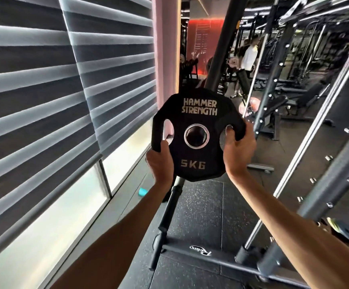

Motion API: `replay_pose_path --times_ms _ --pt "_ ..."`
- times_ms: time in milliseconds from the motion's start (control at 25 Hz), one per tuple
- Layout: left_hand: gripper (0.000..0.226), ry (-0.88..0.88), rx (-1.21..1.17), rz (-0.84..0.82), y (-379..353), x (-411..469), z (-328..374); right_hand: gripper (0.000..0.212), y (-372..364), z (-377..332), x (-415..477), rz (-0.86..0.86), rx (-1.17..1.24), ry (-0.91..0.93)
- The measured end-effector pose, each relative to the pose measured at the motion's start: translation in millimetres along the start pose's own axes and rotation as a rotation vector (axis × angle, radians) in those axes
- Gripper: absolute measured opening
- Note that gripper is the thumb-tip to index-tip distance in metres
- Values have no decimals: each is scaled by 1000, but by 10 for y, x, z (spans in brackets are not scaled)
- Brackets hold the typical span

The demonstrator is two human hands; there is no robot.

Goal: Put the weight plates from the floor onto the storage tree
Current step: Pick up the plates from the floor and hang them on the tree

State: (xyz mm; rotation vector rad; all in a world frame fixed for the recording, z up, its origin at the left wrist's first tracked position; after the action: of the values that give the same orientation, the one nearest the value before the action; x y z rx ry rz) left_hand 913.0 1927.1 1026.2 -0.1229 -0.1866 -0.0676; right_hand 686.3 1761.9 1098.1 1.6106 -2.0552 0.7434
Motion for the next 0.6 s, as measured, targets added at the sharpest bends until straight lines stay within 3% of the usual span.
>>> replay_pose_path --times_ms 280,600 --pt "41 -19 -59 -89 -236 158 -283 35 -90 96 -47 8 -51 126" --pt "35 -62 -24 -261 -690 517 -347 19 -358 417 88 -84 -188 150"
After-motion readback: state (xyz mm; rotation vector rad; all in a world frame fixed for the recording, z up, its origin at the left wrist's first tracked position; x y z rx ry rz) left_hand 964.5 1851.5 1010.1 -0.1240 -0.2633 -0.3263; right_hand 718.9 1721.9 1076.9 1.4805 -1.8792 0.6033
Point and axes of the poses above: each hand's wrist, its own x-axis towards the middle knuckle, its own y-axis out of the back of the hand, z = x × y, the point moved 10 cm from there along x, towards the middle knuckle, and after that the axes turned 9 degrees about z, right-handed, at the moved point
